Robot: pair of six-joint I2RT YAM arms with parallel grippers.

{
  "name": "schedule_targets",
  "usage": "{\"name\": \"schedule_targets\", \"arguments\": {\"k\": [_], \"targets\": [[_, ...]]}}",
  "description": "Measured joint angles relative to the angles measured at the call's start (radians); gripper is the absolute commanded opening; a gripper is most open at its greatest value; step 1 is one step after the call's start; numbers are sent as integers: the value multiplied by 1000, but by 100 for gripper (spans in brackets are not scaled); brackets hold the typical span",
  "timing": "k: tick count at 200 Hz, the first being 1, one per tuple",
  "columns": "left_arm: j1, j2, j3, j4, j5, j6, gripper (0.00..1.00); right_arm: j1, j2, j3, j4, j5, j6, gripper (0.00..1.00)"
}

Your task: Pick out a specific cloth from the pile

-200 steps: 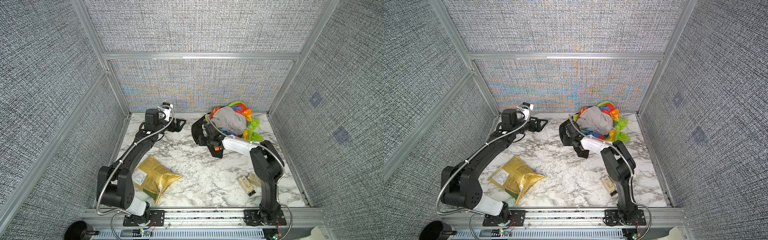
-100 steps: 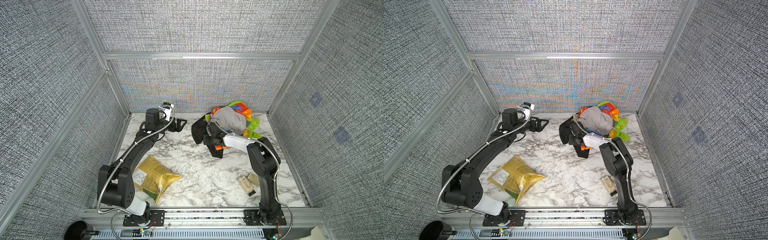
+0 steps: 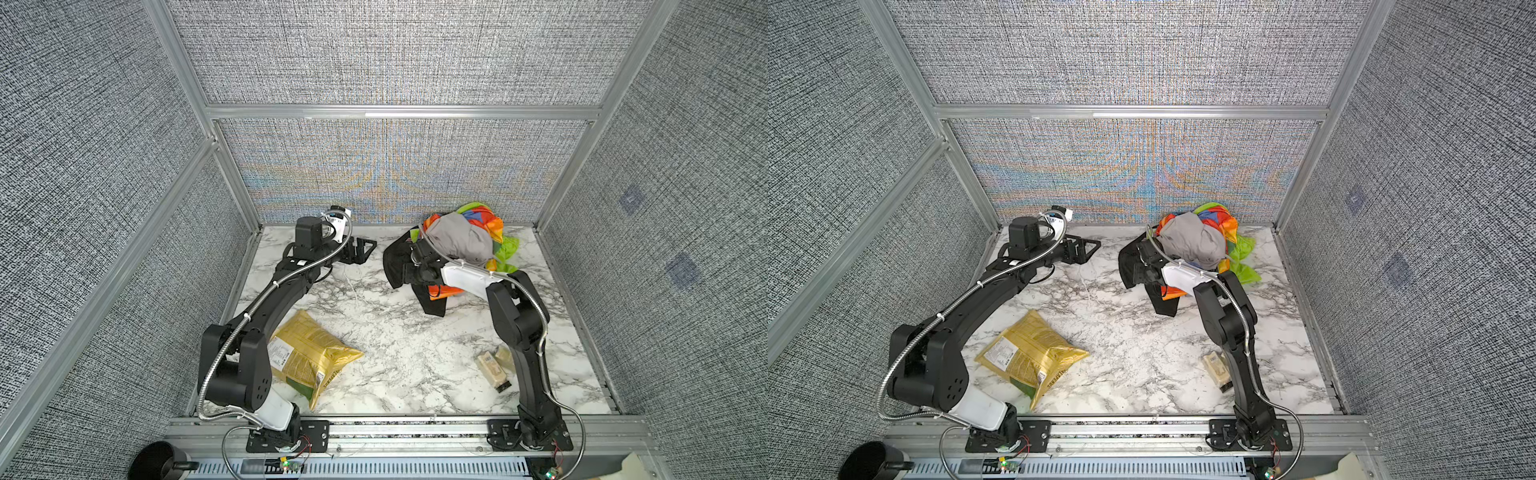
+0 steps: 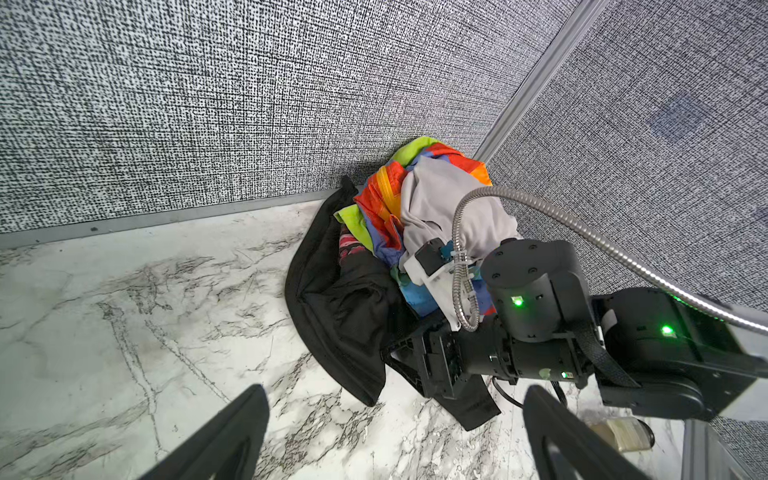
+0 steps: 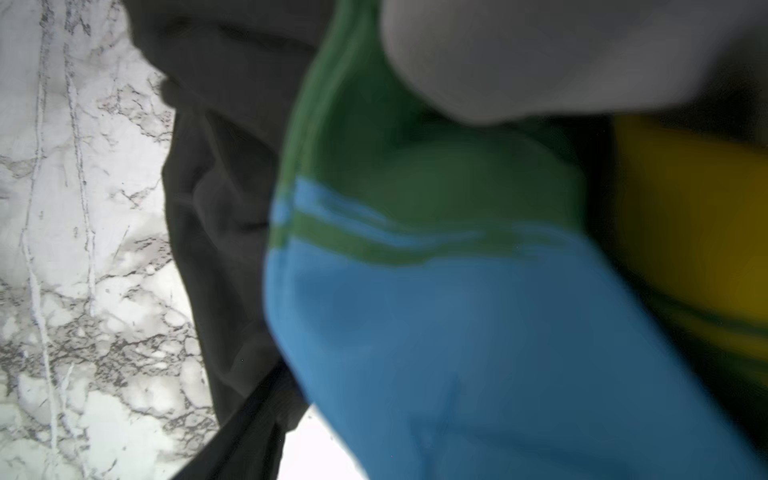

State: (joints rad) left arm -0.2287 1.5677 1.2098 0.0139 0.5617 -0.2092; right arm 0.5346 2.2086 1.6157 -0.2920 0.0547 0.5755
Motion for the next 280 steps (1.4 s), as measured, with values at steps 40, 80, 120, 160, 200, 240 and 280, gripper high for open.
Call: {"name": "schedule_targets", "arguments": {"k": [40, 80, 120, 160, 200, 240, 280], "targets": [[-11, 0, 0, -4, 0, 0, 99, -3, 50, 54, -25, 12, 2, 39], [-17, -2, 0, -6, -1, 0, 99, 13, 40, 28, -21, 50, 8, 6], [-18, 8, 14, -12, 0, -1, 99, 47, -80, -101, 12, 79, 6, 2], [-18, 13, 17, -20, -1, -4, 99, 93, -190, -194, 34, 76, -13, 1], [-18, 13, 19, -35, -9, -1, 99, 111, -312, -256, 58, 70, -24, 1], [-18, 0, 20, -35, -9, 0, 99, 114, -424, -304, 72, 56, -42, 1], [-13, -24, 18, -33, -8, -4, 99, 115, -531, -329, 75, 53, -65, 1]]}}
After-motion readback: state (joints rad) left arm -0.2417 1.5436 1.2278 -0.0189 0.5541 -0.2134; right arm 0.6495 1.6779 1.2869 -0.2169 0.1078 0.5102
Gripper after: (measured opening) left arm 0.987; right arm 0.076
